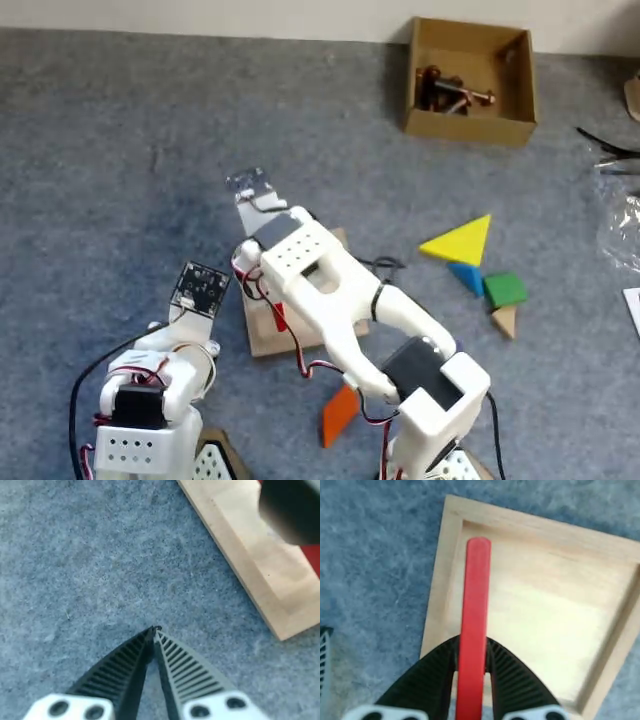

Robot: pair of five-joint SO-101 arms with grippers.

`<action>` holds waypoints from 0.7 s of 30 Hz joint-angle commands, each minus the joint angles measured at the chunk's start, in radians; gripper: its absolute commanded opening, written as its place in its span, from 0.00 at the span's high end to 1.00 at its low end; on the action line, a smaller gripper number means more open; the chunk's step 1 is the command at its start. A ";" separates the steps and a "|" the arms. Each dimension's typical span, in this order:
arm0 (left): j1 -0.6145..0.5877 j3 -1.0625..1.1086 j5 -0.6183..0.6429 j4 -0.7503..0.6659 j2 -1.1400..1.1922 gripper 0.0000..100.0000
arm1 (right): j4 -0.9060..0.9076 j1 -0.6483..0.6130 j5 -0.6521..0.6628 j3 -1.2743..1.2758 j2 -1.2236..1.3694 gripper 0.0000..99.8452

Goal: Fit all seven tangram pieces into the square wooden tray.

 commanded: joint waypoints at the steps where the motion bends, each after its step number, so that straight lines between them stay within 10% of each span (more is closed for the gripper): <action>1: -0.012 0.019 0.005 0.005 -0.007 0.99 | -0.045 -0.016 -0.003 -0.012 -0.008 0.99; 21: -0.012 0.019 0.005 0.005 -0.007 0.99 | -0.090 -0.036 -0.002 -0.001 -0.007 0.99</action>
